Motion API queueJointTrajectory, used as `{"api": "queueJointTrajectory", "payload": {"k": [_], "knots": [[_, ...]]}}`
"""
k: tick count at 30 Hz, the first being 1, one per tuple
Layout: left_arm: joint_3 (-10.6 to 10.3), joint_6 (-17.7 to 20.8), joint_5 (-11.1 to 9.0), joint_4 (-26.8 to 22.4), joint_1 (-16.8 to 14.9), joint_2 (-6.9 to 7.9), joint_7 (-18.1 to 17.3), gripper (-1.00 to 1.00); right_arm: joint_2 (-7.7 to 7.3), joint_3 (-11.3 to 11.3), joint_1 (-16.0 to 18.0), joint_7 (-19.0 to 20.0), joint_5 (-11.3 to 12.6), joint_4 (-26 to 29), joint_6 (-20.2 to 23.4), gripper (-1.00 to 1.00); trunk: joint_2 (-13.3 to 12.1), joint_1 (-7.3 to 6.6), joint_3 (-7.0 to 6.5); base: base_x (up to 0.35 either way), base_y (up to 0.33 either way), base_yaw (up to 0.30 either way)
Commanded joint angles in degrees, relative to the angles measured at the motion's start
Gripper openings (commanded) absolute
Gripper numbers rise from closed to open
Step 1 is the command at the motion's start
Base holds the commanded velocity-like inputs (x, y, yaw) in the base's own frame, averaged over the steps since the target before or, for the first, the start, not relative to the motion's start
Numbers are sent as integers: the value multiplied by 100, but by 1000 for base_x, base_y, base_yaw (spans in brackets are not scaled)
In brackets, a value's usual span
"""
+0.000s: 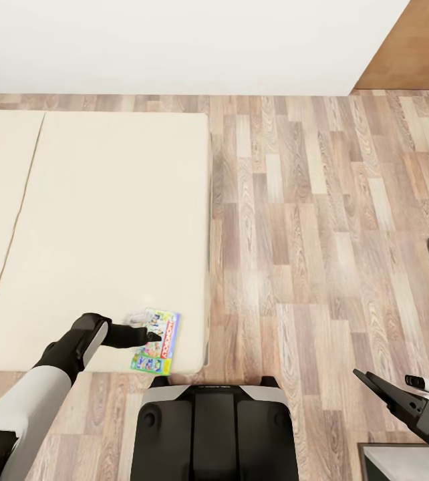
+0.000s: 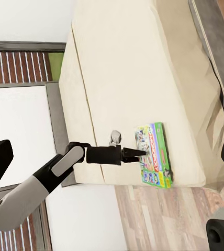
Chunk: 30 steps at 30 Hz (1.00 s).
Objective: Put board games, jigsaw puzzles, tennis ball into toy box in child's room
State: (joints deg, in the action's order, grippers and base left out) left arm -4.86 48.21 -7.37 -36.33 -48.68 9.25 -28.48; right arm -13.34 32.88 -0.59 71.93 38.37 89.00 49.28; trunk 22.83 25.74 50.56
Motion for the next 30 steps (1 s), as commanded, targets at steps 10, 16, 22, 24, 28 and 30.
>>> {"api": "queueJointTrajectory", "payload": {"k": [10, 16, 22, 24, 28, 30], "knots": [[-33, 31, -54, -6, -2, 15, -255, 100, -2, -1, -3, -8, 25, 3, 38, 100, 9, 4, 6, 0, -58, 0], [-32, 30, -54, -6, -2, 16, -265, 100, -2, -1, -3, -5, 24, 3, 38, 100, 9, 4, 6, 0, -86, 0], [-25, 38, -62, -6, -2, 16, -275, 100, -2, -1, -3, -4, 23, 3, 38, 100, 9, 4, 6, 0, -156, 0], [-24, 39, -63, -6, -2, 16, -275, 100, -2, -1, -3, -7, 25, 3, 38, 100, 9, 4, 6, 0, -80, 0], [-24, 39, -67, -6, -2, 16, -279, 100, -2, -1, -2, -4, 25, 3, 38, 100, 9, 4, 6, 0, -30, 0], [-22, 39, -70, -6, -2, 16, -280, 100, -2, -1, -2, -4, 23, 3, 38, 100, 9, 4, 6, 0, -13, 0]]}}
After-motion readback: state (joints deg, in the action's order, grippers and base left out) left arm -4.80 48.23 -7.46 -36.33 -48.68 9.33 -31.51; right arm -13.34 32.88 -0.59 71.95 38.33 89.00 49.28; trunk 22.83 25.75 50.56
